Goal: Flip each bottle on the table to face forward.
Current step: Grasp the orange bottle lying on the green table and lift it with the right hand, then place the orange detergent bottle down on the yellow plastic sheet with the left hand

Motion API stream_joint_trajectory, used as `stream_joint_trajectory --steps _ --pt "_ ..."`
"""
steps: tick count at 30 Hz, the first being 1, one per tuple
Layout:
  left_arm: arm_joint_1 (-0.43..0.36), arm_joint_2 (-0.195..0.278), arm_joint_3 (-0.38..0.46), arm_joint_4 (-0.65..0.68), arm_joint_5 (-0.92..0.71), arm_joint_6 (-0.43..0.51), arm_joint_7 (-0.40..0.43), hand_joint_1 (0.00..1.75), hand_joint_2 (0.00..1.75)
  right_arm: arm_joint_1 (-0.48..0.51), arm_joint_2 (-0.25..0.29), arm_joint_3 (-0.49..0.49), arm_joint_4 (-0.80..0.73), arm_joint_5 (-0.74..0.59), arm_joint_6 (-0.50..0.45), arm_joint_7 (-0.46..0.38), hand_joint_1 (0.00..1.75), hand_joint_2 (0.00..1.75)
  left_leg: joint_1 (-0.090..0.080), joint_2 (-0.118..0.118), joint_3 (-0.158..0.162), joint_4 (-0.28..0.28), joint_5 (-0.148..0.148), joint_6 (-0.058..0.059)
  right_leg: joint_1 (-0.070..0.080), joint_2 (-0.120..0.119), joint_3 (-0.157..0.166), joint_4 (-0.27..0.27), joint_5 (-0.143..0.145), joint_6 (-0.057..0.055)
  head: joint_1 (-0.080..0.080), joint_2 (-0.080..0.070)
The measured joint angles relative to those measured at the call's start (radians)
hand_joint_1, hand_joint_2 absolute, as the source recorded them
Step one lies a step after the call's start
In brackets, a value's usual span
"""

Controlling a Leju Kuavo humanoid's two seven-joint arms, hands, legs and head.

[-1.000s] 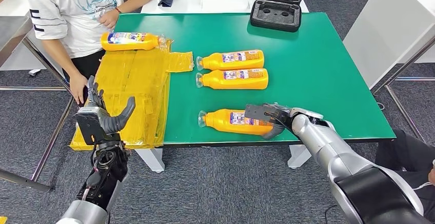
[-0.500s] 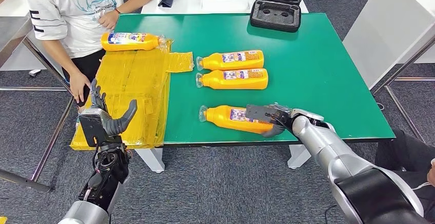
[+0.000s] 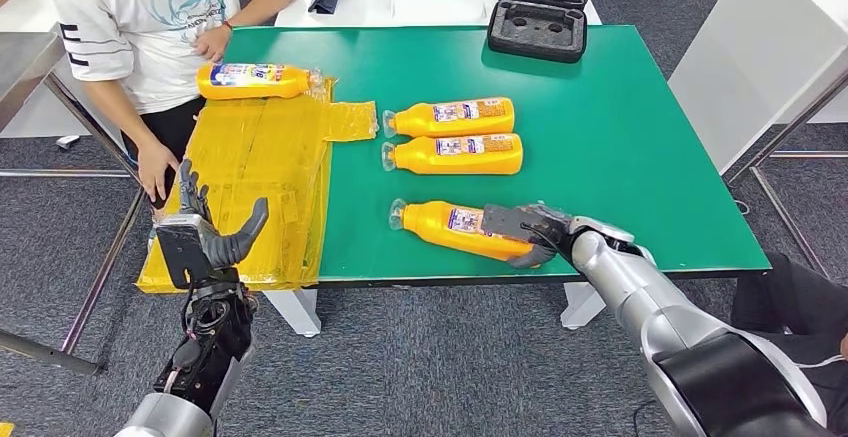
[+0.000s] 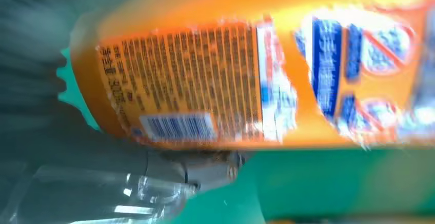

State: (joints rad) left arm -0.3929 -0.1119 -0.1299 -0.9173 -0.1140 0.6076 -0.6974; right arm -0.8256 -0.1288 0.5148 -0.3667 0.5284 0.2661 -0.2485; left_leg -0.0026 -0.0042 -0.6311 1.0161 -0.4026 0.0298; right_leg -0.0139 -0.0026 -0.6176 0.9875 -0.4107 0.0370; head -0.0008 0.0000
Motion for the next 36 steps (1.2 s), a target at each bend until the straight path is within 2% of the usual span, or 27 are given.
stream_joint_trajectory --steps 7,14,19,26,36 --pt "0.062 0.008 0.003 -0.055 0.038 -0.025 -0.002 0.00 1.75 0.045 0.050 -0.075 -0.116 -0.126 -0.162 -0.195 1.72 1.75 0.000 0.000 -0.001 0.000 0.000 0.000 0.000 0.000 -0.001 0.000 0.000 0.000 0.000 0.000" --pt "0.115 0.012 0.005 -0.145 0.141 -0.170 0.009 0.00 1.75 0.127 0.104 -0.169 -0.339 -0.234 -0.270 -0.311 1.70 1.75 0.001 0.000 -0.001 0.000 0.000 0.000 0.000 0.000 -0.001 0.000 0.000 0.000 0.000 0.000" --pt "0.147 0.015 0.005 -0.213 0.218 -0.307 0.055 0.00 1.75 0.178 0.127 -0.210 -0.427 -0.261 -0.285 -0.355 1.71 1.75 0.000 0.000 -0.001 0.000 0.000 0.000 0.000 0.000 -0.001 0.000 0.000 0.000 0.000 0.000" --pt "0.172 0.015 0.002 -0.277 0.288 -0.474 0.104 0.00 1.75 0.229 0.158 -0.232 -0.447 -0.284 -0.253 -0.420 1.73 1.75 0.001 0.000 -0.001 0.000 0.000 0.000 0.000 0.000 -0.001 0.000 0.000 0.000 0.000 0.000" --pt "0.186 0.015 0.002 -0.315 0.298 -0.493 0.111 0.00 1.75 0.265 0.178 -0.234 -0.447 -0.287 -0.243 -0.431 1.73 1.75 0.001 0.000 -0.001 0.000 0.000 0.000 0.000 0.000 -0.001 0.000 0.000 0.000 0.000 0.000"
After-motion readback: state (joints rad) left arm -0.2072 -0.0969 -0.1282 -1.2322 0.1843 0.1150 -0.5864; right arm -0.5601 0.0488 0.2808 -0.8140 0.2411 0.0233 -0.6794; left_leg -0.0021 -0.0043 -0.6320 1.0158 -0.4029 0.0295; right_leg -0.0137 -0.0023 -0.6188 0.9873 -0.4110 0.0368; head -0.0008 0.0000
